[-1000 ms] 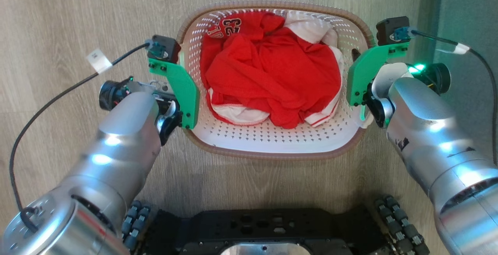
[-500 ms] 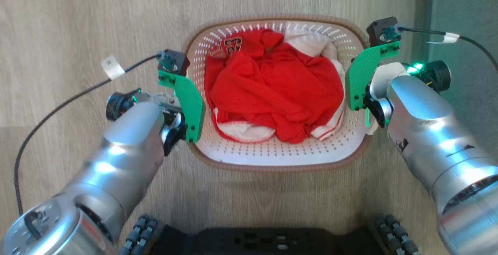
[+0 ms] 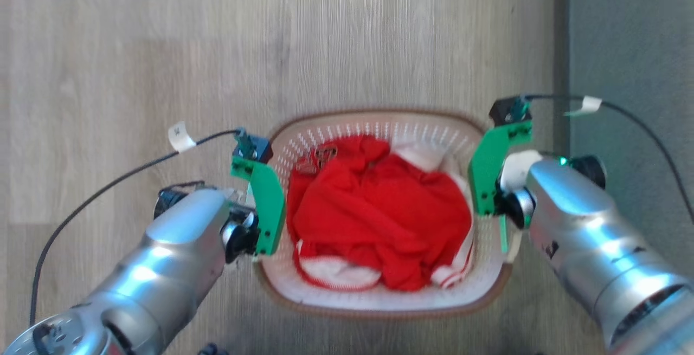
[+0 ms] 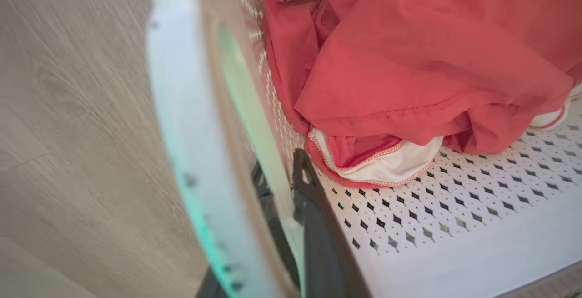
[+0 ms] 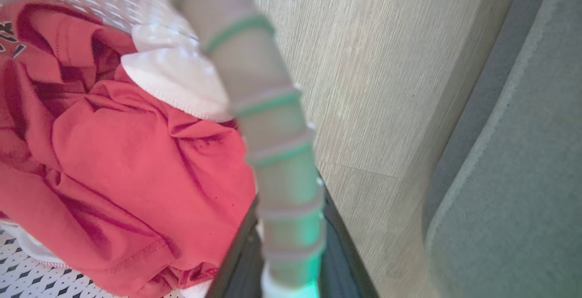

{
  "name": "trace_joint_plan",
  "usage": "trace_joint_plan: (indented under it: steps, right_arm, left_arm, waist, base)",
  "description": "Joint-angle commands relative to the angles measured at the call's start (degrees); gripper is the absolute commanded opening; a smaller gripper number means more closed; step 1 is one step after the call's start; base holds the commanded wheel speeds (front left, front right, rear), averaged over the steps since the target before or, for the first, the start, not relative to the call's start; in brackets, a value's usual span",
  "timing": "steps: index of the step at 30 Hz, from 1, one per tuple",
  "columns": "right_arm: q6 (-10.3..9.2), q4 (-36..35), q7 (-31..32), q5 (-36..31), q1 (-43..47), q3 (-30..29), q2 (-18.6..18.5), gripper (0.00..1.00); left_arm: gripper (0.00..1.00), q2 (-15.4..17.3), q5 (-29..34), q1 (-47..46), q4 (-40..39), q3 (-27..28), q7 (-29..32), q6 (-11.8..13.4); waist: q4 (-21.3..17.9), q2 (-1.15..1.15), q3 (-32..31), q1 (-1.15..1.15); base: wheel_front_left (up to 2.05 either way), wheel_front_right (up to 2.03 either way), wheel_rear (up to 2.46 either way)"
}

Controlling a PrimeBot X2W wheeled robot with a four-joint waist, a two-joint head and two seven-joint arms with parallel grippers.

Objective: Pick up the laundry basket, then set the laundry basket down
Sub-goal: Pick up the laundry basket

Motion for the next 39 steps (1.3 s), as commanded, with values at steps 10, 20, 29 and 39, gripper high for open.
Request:
trace_joint_plan:
  steps: [10,20,29,39]
  right_arm:
    - [0.43,-7.2,8.0,7.4,6.3,6.8,1.3,0.0]
    - [0.43,-10.3,10.9,12.7,10.8,10.9,-0.1,0.0]
    - [0.43,-11.2,11.6,16.9,13.2,13.4,-1.1,0.0]
    - [0.43,-11.4,11.7,19.6,13.7,15.8,-1.0,0.0]
  left_arm:
    - [0.0,3.7,-2.7,1.4,-8.2,-2.2,7.3,-0.5]
    - [0.0,4.3,-2.2,6.2,-10.9,-2.6,10.7,-0.5]
    - [0.0,4.8,-2.1,10.8,-12.9,-2.6,14.8,-0.5]
    - [0.0,4.2,-1.8,12.1,-14.5,-2.6,17.0,-0.5]
  waist:
    - [0.5,0.0,-15.2,0.0]
    - [2.1,0.0,-24.3,0.0]
    - [3.5,0.0,-30.3,0.0]
    - [4.7,0.0,-32.9,0.0]
  base:
    - [0.0,0.0,0.0]
    - [0.0,0.0,0.0]
    - [0.0,0.0,0.0]
    - [0.0,0.0,0.0]
